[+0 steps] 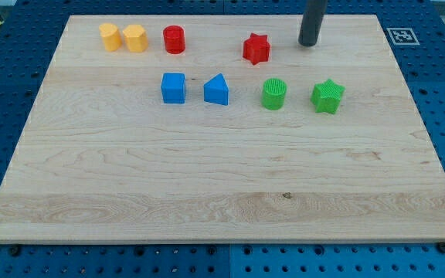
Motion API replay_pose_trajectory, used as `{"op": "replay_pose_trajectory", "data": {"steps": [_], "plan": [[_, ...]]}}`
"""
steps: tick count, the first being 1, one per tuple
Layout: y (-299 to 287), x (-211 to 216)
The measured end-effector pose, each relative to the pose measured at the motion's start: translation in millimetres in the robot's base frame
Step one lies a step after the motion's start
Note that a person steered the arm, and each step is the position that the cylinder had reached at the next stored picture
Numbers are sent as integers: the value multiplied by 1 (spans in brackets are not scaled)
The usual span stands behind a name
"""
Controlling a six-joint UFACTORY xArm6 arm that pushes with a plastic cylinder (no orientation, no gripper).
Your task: Slide the red star to top center
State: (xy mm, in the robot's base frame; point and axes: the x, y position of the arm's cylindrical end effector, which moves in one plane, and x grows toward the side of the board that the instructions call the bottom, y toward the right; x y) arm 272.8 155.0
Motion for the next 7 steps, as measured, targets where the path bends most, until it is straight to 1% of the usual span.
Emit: {"op": "replay_pose_trajectory", "data": {"steps": [1, 2, 3, 5, 7], "plan": [[0, 27], [0, 33], [-10, 33], [-67, 33], [-84, 27]]}}
